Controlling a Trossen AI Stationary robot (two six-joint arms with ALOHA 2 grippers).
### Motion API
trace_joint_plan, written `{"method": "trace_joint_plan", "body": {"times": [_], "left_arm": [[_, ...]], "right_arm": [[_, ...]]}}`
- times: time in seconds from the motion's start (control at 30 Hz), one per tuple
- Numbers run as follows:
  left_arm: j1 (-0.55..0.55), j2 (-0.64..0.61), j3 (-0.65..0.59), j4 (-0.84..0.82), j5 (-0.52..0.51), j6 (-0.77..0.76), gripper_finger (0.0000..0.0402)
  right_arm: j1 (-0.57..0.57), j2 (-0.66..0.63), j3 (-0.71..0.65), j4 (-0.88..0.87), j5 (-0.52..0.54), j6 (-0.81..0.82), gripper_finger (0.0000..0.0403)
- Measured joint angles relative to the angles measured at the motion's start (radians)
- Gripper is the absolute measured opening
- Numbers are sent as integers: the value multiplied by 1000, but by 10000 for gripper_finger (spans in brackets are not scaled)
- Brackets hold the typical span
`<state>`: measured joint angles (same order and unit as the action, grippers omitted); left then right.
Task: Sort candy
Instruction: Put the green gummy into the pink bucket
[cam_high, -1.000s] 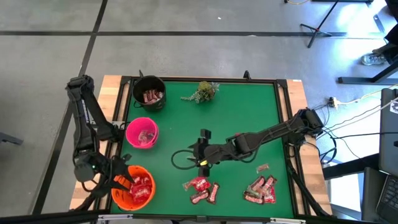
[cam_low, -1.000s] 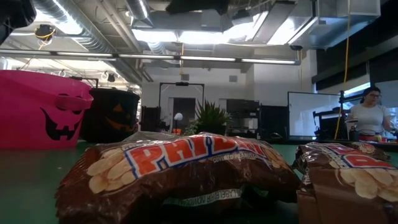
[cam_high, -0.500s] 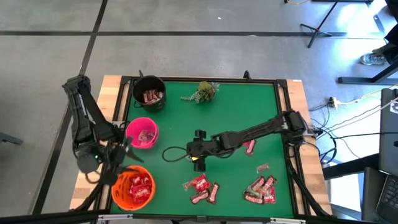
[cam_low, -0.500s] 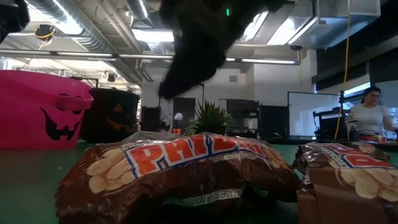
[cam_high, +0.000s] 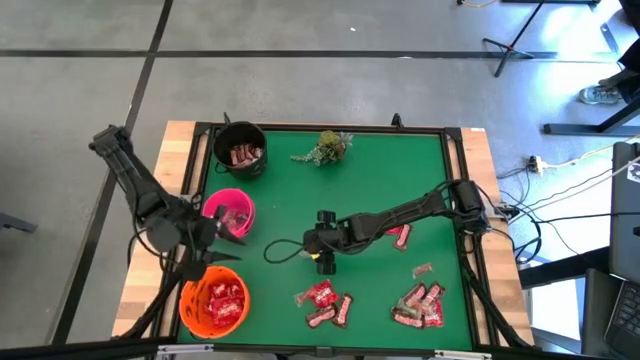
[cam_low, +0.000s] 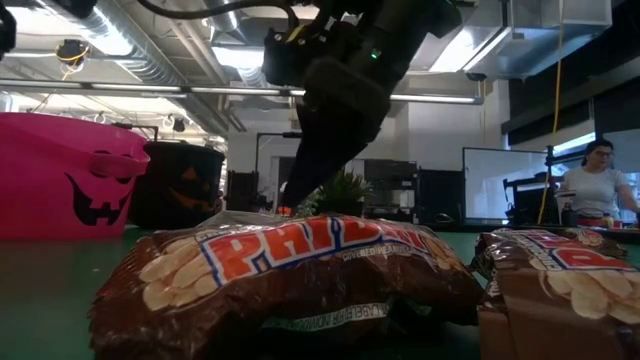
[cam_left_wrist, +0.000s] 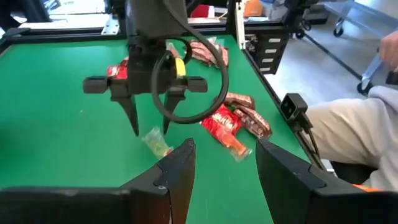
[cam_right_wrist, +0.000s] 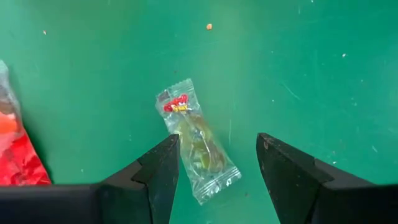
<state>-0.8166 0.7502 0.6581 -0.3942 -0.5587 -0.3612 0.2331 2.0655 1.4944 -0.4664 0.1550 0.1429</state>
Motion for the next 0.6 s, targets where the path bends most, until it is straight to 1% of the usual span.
{"method": "trace_joint_plan", "body": {"times": [0.1,0.33,0.4,0.53,0.6], "left_arm": [[47,0,-22,57,51,32,157],[144,0,-73,130,145,44,157],[164,0,-86,157,166,56,157],[197,0,-106,211,206,76,157],[208,0,-117,224,224,78,157]], "right_arm": [[-5,0,0,-4,-20,8,211],[-5,0,0,-4,-44,9,211],[-5,11,1,5,-45,9,211],[-5,44,1,8,-83,9,211],[-4,63,0,-14,-87,9,211]]}}
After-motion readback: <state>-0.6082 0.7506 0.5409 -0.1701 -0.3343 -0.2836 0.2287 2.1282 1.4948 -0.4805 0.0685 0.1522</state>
